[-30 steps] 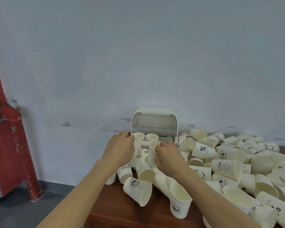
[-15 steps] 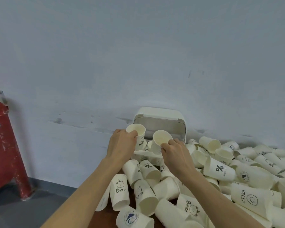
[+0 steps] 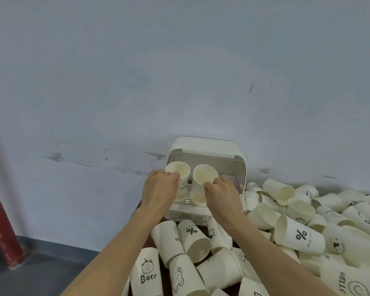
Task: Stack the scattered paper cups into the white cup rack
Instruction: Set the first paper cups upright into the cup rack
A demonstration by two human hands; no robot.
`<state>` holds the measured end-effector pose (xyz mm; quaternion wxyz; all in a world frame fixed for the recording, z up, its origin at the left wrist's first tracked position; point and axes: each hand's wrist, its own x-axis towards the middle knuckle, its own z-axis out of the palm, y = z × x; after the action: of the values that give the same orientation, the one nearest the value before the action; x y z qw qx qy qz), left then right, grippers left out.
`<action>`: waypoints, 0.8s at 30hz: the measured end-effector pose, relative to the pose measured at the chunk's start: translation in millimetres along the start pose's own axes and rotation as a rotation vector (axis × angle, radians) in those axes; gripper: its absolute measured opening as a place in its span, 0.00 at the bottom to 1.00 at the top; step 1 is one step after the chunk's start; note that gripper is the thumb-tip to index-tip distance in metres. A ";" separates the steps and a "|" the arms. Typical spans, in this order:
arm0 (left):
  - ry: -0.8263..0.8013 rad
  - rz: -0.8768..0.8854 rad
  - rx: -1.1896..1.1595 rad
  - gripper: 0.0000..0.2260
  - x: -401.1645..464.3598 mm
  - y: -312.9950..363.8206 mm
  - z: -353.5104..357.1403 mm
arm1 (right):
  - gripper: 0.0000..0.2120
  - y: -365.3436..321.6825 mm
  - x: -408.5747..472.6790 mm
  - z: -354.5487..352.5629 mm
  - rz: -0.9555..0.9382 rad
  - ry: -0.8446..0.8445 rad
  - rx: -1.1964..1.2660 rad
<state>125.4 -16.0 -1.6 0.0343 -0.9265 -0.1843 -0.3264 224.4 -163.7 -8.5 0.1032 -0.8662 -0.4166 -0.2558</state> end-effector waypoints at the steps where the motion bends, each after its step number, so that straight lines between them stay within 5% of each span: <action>1: -0.019 0.023 0.017 0.08 -0.3 -1.9 3.0 | 0.07 0.1 -0.3 1.2 0.004 -0.038 -0.013; 19: -0.442 0.109 0.231 0.13 -15.8 -8.5 10.2 | 0.12 -7.1 -15.7 -3.1 0.023 -0.384 -0.113; 24: -0.499 0.073 0.151 0.23 -31.6 -7.9 2.1 | 0.20 -13.7 -24.5 -9.9 0.038 -0.363 -0.107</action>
<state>101.1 -18.3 -23.2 0.0687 -0.9791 -0.1776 -0.0718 197.5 -175.3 -13.5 -0.0150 -0.9101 -0.3977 -0.1153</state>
